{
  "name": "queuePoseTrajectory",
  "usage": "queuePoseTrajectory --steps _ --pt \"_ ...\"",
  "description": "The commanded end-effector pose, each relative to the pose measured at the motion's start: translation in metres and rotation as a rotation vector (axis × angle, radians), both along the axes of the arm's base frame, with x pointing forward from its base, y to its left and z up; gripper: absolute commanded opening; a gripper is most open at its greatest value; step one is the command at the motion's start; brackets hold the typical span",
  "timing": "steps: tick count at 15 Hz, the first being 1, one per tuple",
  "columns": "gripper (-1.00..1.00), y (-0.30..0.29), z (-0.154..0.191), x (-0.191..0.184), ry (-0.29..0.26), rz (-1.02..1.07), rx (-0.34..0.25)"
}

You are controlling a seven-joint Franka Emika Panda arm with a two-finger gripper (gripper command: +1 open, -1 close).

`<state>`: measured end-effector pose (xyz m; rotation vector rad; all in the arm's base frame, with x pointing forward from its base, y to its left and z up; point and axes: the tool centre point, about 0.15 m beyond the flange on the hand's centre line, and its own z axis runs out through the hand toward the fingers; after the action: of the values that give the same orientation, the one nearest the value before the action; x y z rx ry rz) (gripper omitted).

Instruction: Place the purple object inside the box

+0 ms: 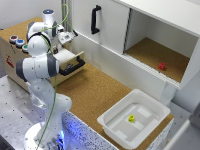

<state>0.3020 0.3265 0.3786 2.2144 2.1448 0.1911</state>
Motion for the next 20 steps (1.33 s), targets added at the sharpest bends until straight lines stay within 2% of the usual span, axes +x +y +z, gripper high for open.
queuePoseTrajectory --steps 1,4,5,11,13,16,20 --pt "-1.0 -0.005 -0.052 0.0 0.0 0.042 0.033" --pt "-1.0 -0.001 -0.067 0.006 0.032 0.034 0.012" --pt "1.0 0.0 -0.062 0.008 0.02 0.021 0.022" --pt "1.0 -0.001 0.024 -0.004 -0.037 0.04 0.106" --pt "1.0 -0.007 0.048 -0.007 -0.078 0.007 0.122" --pt "1.0 -0.024 0.074 -0.014 -0.139 -0.062 0.124" --pt "1.0 -0.051 0.091 -0.022 -0.153 -0.178 0.129"
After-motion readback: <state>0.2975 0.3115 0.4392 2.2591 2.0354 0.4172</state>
